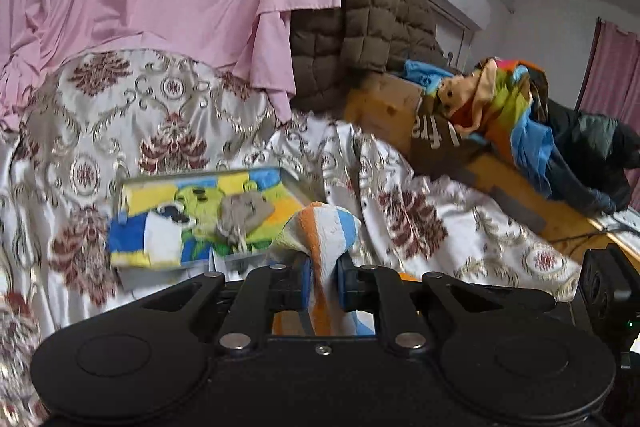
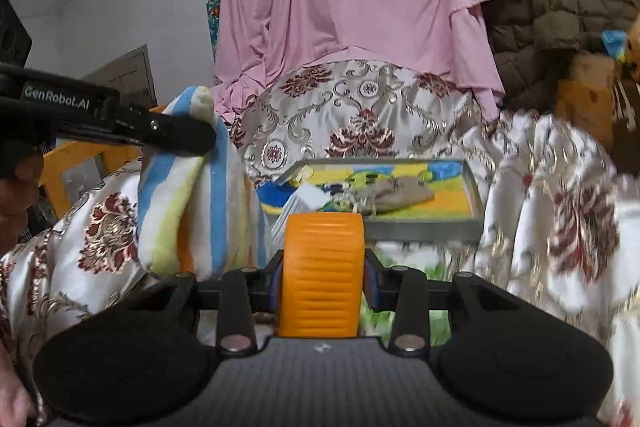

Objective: Organize soft objects
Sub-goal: 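Lower the striped towel into the tray with the left tool while the right tool lowers the orange band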

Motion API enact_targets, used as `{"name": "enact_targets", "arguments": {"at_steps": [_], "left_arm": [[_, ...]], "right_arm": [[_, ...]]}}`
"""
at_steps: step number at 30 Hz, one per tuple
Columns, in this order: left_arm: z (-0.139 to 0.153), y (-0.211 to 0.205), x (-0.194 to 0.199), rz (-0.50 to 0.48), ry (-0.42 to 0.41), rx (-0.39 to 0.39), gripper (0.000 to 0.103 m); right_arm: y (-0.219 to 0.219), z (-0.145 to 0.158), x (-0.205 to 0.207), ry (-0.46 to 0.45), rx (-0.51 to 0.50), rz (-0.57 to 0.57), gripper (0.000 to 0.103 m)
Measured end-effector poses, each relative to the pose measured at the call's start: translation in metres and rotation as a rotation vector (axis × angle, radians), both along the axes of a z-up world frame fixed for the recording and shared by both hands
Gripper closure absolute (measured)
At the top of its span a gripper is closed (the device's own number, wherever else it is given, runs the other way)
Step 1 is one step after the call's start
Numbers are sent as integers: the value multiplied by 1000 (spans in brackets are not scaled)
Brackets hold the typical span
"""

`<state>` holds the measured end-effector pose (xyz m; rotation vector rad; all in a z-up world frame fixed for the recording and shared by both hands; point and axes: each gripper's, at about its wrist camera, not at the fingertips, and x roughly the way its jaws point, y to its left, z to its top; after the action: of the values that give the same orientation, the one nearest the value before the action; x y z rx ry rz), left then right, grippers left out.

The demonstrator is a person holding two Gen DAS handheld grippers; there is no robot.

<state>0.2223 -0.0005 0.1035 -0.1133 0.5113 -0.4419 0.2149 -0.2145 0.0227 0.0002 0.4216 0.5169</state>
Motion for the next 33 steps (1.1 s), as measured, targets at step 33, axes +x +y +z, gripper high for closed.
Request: {"name": "enact_targets", "arguments": {"at_steps": [33], "left_arm": [[-91,33,269,98,85,-46,89]], "right_arm": [[47,-35,288,234,-45,-204,60]]}}
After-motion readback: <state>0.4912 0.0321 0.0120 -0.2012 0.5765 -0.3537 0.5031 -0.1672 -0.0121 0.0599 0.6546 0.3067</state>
